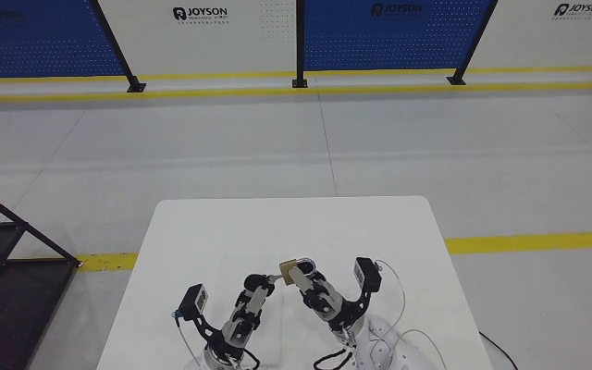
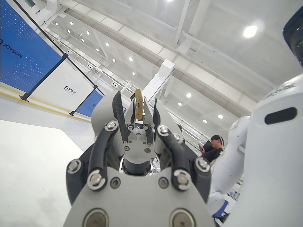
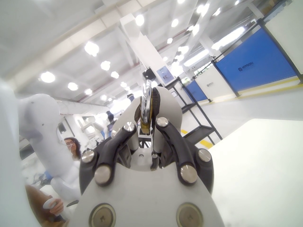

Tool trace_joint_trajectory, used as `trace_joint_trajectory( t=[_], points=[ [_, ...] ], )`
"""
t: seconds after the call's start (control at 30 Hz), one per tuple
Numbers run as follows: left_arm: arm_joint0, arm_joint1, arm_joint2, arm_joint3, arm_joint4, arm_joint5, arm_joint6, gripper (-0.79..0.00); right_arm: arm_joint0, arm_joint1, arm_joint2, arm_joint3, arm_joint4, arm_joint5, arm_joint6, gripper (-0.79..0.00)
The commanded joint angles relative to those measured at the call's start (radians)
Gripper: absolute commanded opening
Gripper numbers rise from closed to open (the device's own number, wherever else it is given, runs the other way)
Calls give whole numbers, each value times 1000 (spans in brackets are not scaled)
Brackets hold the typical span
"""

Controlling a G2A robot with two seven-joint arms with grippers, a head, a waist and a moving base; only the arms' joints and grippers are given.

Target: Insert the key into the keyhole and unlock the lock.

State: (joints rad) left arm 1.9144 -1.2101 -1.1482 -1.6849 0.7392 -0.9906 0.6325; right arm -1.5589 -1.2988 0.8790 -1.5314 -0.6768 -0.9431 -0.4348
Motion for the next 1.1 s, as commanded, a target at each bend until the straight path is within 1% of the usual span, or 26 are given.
trace_joint_trajectory(
  t=[0.0,0.1,0.13,0.2,0.23,0.27,0.3,0.33,0.77,0.97,1.0,1.03,1.07],
  points=[
    [0,0,-1,-2,-6,2,-9,-517,0,-1,0,1,2,1,6,-785],
    [0,-1,-1,-4,-14,4,-20,-511,2,-2,-1,1,5,2,17,-785],
    [0,-1,-1,-5,-17,5,-23,-551,2,-2,-2,2,7,1,21,-785],
    [1,-2,-2,-6,-20,6,-28,-662,1,-3,-1,2,9,0,26,-785],
    [1,-2,-3,-7,-21,8,-29,-677,1,-3,0,1,9,0,28,-785],
    [1,-2,-4,-8,-20,9,-32,-730,1,-3,0,1,9,0,30,-785],
    [3,-3,-5,-8,-21,10,-33,-745,0,-4,1,1,9,-1,32,-785],
    [4,-3,-6,-10,-21,12,-35,-785,-1,-4,1,0,8,-1,34,-785],
    [5,-8,-8,-11,0,22,-47,-785,-6,-7,2,2,7,-6,63,-785],
    [7,-11,-11,-7,33,21,-34,-785,-8,-8,3,2,6,-3,71,-785],
    [7,-11,-11,-6,35,21,-31,-757,-8,-9,3,2,7,-5,71,-785],
    [8,-12,-11,-5,36,20,-29,-570,-9,-9,4,2,8,-6,72,-785],
    [8,-12,-12,-5,33,19,-26,-403,-9,-9,5,2,8,-7,73,-785]
  ],
)
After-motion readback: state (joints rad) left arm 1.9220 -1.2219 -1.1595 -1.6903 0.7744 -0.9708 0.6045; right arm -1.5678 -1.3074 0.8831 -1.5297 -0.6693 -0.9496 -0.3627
